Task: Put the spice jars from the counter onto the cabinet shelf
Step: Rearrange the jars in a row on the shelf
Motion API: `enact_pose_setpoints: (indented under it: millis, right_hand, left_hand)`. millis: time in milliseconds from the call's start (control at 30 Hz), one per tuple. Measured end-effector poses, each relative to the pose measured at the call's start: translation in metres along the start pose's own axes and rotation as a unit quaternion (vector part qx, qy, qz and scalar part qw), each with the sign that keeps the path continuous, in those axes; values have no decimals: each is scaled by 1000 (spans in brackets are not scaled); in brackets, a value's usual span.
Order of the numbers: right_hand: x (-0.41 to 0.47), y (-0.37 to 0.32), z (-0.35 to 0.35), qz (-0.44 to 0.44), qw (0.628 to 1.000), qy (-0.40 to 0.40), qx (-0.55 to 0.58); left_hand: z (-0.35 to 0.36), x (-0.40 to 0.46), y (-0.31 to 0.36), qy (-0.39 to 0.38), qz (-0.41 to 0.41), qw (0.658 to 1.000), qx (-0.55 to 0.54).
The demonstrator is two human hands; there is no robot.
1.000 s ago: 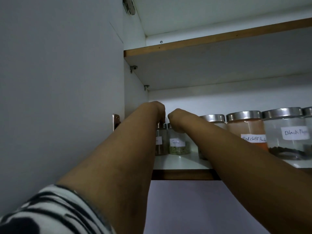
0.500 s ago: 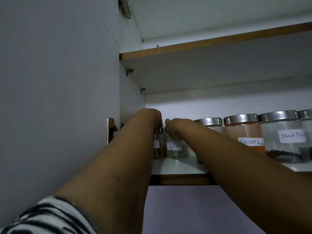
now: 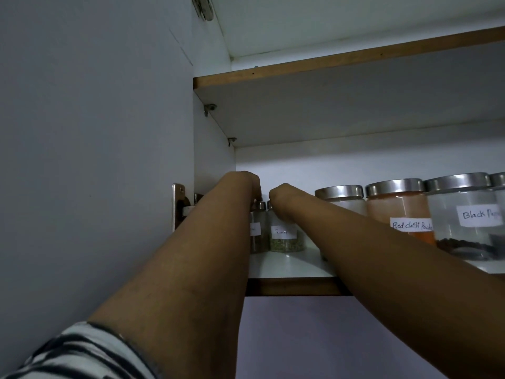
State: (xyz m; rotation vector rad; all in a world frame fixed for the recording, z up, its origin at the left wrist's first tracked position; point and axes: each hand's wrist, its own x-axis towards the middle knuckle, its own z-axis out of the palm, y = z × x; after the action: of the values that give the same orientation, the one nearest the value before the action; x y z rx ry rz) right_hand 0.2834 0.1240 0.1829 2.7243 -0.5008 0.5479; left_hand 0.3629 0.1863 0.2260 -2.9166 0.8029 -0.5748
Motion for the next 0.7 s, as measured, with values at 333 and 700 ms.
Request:
enact_pose_setpoints:
  millis: [333, 700]
  right_hand:
    - [-37, 21, -32, -2, 914, 364, 180]
    - [-125, 176, -58, 17, 952, 253, 172]
  left_hand:
    - [-7, -27, 9, 145, 74, 982, -91]
    - [-45, -104, 108, 179, 260, 910, -268]
